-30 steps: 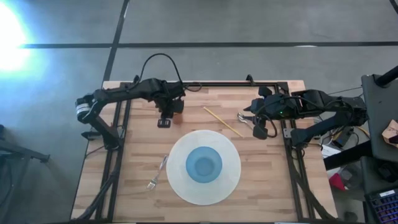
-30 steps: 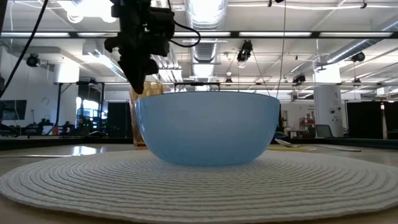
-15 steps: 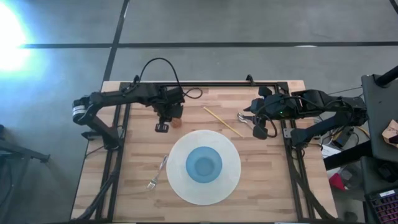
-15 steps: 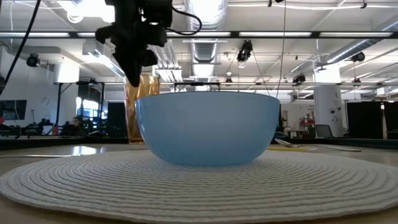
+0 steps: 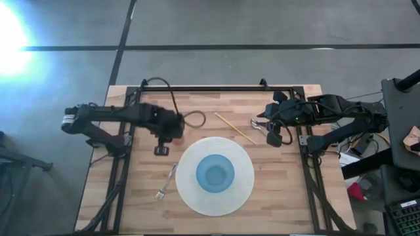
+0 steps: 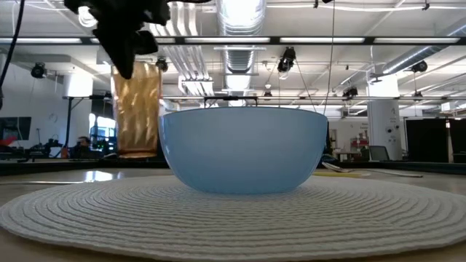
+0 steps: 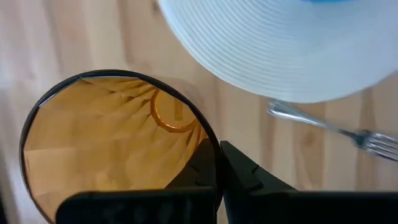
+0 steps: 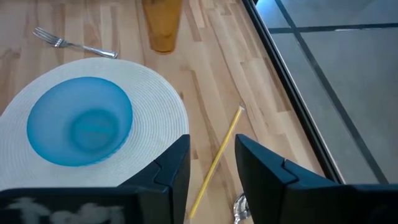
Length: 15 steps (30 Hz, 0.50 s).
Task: Pick & Place Utensil
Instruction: Put the orange cup to the top left of the blue bowl
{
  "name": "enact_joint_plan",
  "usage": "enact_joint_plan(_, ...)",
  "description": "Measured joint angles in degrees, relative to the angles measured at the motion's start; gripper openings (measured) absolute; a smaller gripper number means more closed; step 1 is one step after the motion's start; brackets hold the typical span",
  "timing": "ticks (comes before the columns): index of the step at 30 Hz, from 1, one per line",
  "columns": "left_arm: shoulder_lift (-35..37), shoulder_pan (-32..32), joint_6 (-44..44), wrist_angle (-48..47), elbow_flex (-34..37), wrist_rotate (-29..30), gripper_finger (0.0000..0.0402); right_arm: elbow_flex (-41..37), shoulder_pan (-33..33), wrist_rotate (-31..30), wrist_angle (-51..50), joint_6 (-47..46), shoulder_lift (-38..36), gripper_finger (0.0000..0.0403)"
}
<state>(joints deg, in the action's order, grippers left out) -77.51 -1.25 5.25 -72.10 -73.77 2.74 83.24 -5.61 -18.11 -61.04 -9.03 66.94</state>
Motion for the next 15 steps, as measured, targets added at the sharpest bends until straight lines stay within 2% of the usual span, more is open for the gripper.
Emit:
enact_joint_plan(6, 1.35, 5.1, -6.17, -0.42, 3.34, -0.04, 0.0001, 0.0, 0.0, 0.02, 0.0, 0.01, 0.0, 0.0109)
enact_joint_plan(15, 1.9, 5.5, -8.43, -0.58, 4.08, -2.38, 0.0001, 0.0, 0.0, 0.04, 0.04, -1.95, 0.0, 0.0107)
